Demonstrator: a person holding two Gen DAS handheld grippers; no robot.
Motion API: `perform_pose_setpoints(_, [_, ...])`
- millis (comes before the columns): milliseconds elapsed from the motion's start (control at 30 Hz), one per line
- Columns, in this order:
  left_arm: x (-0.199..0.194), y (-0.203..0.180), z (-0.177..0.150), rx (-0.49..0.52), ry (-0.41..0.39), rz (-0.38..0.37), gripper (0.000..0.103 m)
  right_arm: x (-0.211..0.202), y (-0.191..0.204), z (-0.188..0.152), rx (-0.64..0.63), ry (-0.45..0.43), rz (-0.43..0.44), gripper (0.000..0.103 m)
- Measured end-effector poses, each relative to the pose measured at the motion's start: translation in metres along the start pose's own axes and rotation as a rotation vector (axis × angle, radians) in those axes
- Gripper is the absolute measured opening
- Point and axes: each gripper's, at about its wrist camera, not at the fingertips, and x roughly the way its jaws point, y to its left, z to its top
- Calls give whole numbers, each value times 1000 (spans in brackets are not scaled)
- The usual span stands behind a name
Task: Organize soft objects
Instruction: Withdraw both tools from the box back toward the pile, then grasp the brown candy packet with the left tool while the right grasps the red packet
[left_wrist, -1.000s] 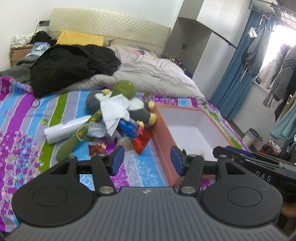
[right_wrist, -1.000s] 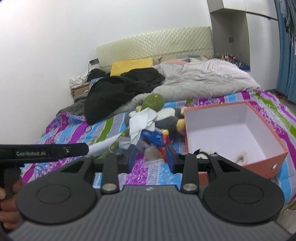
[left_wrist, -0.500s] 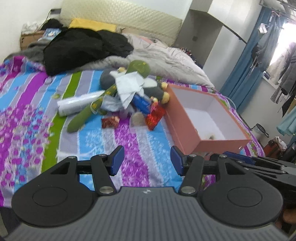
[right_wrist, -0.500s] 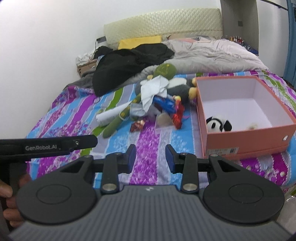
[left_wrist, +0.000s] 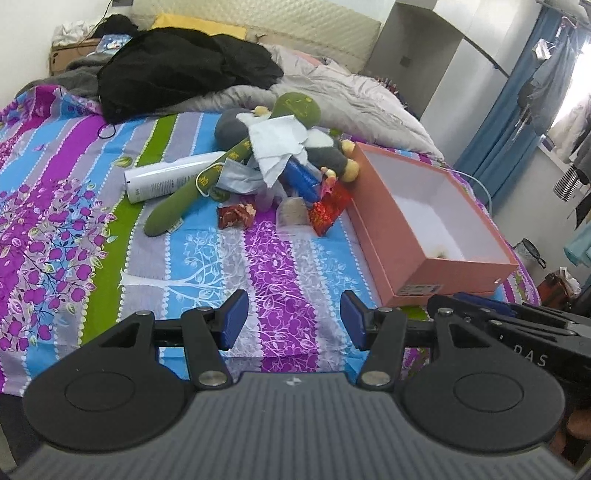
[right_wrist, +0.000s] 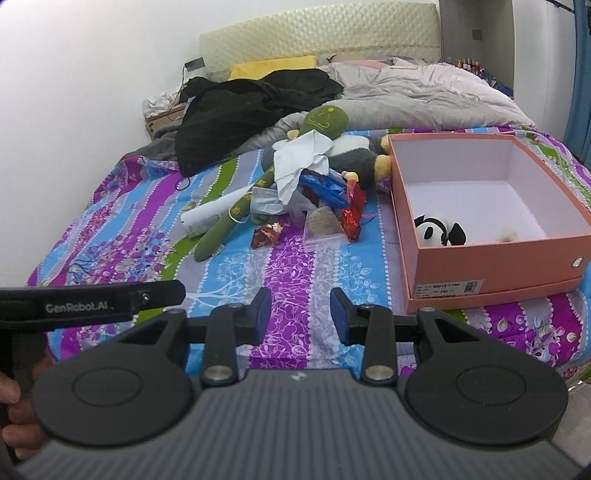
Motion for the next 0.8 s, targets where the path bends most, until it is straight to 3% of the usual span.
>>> perform_pose_setpoints(267, [37,20,17,-51,38,34,62,30,-4,14,-7,32,-9,38])
perform_pose_setpoints(433, [67,32,30,-70,74,38,67,62,-9,27,-7,64,-25,38])
perform_pose_setpoints(800, [151,55,62,-72,139,62,67,142,-18,53,-25,130,-67,38])
